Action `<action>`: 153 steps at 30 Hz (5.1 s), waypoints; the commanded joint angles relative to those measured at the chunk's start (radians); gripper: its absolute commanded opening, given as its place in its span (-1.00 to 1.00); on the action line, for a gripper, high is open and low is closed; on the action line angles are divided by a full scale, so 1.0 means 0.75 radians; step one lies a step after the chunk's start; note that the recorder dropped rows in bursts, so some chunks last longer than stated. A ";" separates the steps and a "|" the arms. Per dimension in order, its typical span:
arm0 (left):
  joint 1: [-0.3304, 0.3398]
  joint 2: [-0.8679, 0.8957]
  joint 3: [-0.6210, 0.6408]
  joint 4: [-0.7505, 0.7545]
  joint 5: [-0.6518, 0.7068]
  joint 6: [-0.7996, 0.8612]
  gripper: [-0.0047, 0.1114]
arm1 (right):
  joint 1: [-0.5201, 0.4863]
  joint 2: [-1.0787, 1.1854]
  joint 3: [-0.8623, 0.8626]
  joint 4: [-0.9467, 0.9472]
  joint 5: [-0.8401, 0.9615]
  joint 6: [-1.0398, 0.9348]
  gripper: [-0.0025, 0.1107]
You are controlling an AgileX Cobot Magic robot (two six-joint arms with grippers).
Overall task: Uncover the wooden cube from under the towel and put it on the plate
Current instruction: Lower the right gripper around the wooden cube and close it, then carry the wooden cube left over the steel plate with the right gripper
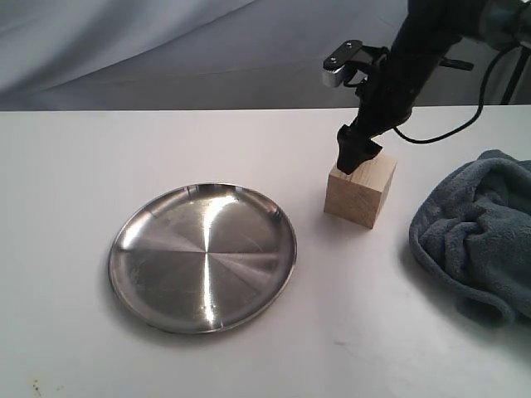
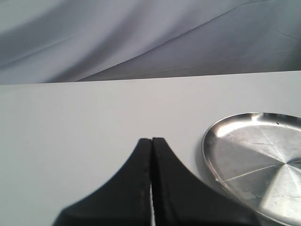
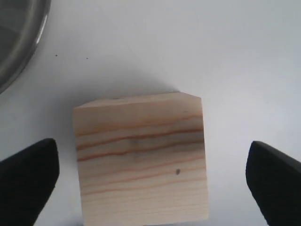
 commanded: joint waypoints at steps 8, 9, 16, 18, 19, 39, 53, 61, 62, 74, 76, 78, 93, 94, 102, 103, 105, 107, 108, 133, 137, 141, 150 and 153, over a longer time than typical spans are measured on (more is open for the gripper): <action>-0.008 -0.004 0.007 0.005 -0.017 -0.010 -0.92 | -0.004 0.083 -0.024 -0.057 0.018 -0.068 0.90; -0.008 -0.004 0.007 0.005 -0.017 -0.010 -0.92 | -0.004 0.090 -0.024 -0.057 0.018 -0.071 0.90; -0.008 -0.004 0.007 0.005 -0.017 -0.010 -0.92 | -0.004 0.134 -0.024 -0.057 0.018 -0.099 0.90; -0.008 -0.004 0.007 0.005 -0.017 -0.010 -0.92 | -0.004 0.146 -0.024 -0.057 0.018 -0.102 0.90; -0.008 -0.004 0.007 0.005 -0.017 -0.010 -0.92 | -0.004 0.154 -0.024 -0.052 0.018 -0.102 0.90; -0.008 -0.004 0.007 0.005 -0.017 -0.010 -0.92 | -0.004 0.176 -0.016 -0.050 -0.022 -0.102 0.90; -0.008 -0.004 0.007 0.005 -0.017 -0.010 -0.92 | -0.004 0.176 -0.016 -0.041 -0.029 -0.103 0.90; -0.008 -0.004 0.007 0.005 -0.017 -0.010 -0.92 | -0.004 0.176 -0.016 0.002 -0.016 -0.108 0.90; -0.008 -0.004 0.007 0.005 -0.017 -0.010 -0.92 | -0.001 0.176 -0.016 0.002 -0.016 -0.109 0.90; -0.008 -0.004 0.007 0.005 -0.017 -0.010 -0.92 | -0.001 0.176 -0.016 -0.010 -0.016 -0.107 0.59; -0.008 -0.004 0.007 0.005 -0.017 -0.010 -0.92 | -0.001 0.176 -0.016 -0.010 -0.018 -0.107 0.42; -0.008 -0.004 0.007 0.005 -0.017 -0.010 -0.92 | -0.001 0.176 -0.016 -0.020 -0.022 -0.107 0.25; -0.008 -0.004 0.007 0.005 -0.017 -0.010 -0.92 | -0.001 0.139 -0.016 -0.059 -0.040 0.020 -0.53; -0.008 -0.004 0.007 0.005 -0.017 -0.010 -0.92 | -0.001 0.127 -0.016 -0.062 -0.040 0.020 -0.54; -0.008 -0.004 0.007 0.005 -0.017 -0.010 -0.92 | -0.001 0.069 -0.024 -0.042 -0.040 0.043 -0.54; -0.008 -0.004 0.007 0.005 -0.017 -0.010 -0.92 | -0.001 0.063 -0.024 -0.039 -0.037 0.043 -0.54; -0.008 -0.004 0.007 0.005 -0.017 -0.010 -0.92 | 0.001 0.053 -0.024 -0.031 -0.037 0.045 -0.54; -0.008 -0.004 0.007 0.005 -0.017 -0.010 -0.92 | 0.004 0.044 -0.024 -0.031 -0.037 0.048 -0.54; -0.008 -0.004 0.007 0.005 -0.017 -0.010 -0.92 | 0.007 0.036 -0.024 -0.031 -0.037 0.049 -0.54; -0.008 -0.004 0.007 0.005 -0.017 -0.010 -0.92 | 0.272 0.004 -0.024 -0.008 -0.061 0.100 -0.54; -0.008 -0.004 0.007 0.005 -0.017 -0.010 -0.92 | 0.317 0.004 -0.024 0.009 -0.069 0.100 -0.54; -0.008 -0.004 0.007 0.005 -0.017 -0.010 -0.92 | 0.361 0.004 -0.024 0.020 -0.074 0.100 -0.54; -0.008 -0.004 0.007 0.005 -0.017 -0.010 -0.92 | 0.503 0.004 -0.024 0.024 -0.086 0.095 -0.54; -0.008 -0.004 0.007 0.005 -0.017 -0.010 -0.92 | 0.548 0.004 -0.024 0.030 -0.092 0.095 -0.54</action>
